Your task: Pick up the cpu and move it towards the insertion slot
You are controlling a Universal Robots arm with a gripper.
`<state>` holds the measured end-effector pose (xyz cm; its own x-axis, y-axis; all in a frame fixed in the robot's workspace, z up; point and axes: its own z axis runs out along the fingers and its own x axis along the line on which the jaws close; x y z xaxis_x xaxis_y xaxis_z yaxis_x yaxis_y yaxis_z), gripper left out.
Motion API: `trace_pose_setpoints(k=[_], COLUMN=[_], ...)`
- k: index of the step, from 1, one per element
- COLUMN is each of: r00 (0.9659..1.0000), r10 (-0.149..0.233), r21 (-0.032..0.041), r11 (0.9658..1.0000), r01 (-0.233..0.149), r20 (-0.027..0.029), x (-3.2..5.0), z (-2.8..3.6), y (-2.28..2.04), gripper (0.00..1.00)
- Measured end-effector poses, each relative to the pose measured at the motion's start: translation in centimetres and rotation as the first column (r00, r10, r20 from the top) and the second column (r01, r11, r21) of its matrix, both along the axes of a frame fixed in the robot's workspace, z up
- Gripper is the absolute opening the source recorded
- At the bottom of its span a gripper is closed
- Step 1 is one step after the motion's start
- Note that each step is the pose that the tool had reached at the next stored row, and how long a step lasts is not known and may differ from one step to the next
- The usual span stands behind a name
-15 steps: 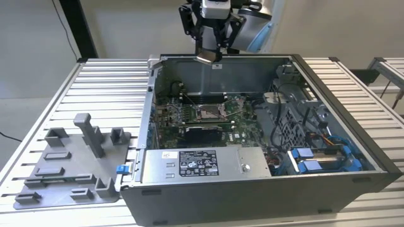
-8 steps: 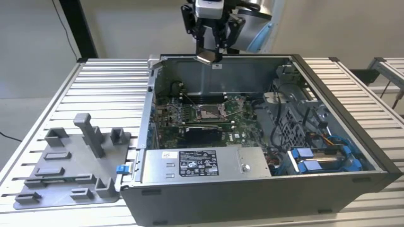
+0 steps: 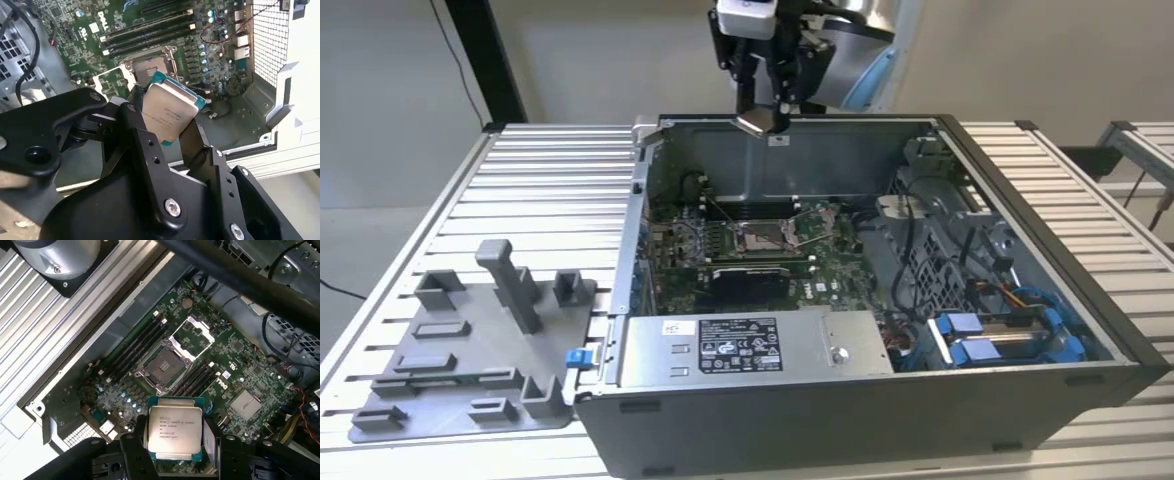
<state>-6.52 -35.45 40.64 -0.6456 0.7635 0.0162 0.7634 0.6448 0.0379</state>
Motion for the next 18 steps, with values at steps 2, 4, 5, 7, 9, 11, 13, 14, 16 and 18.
trace_pose_setpoints(k=[2,4,5,7,9,11,13,14,16,18], r00=[0.9994,0.9977,0.9964,0.9906,0.9853,0.9789,0.9715,0.9676,0.9591,0.9495], r10=[-0.034,-0.068,-0.085,-0.137,-0.171,-0.205,-0.237,-0.253,-0.283,-0.314], r21=[0.0,0.0,0.0,0.0,0.0,0.0,0.0,0.0,0.0001,0.0], r11=[0.9994,0.9977,0.9964,0.9906,0.9853,0.9789,0.9715,0.9676,0.9591,0.9495], r01=[0.034,0.068,0.085,0.137,0.171,0.205,0.237,0.253,0.283,0.314], r20=[0.0,0.0,0.0001,0.0001,0.0001,0.0001,0.0001,0.0,0.0001,0.0001], x=[0.0,0.0,0.0,0.0,0.0,0.0,0.0,0.0,0.0,0.0], z=[0.0,-0.01,-0.01,-0.01,-0.02,-0.02,-0.03,-0.03,-0.04,-0.05], y=[0.0,0.0,0.0,0.0,0.0,0.0,0.0,0.0,0.0,0.0], gripper=[0.0,0.0,0.0,0.0,0.0,0.0,0.0,0.0,0.0,0.0])
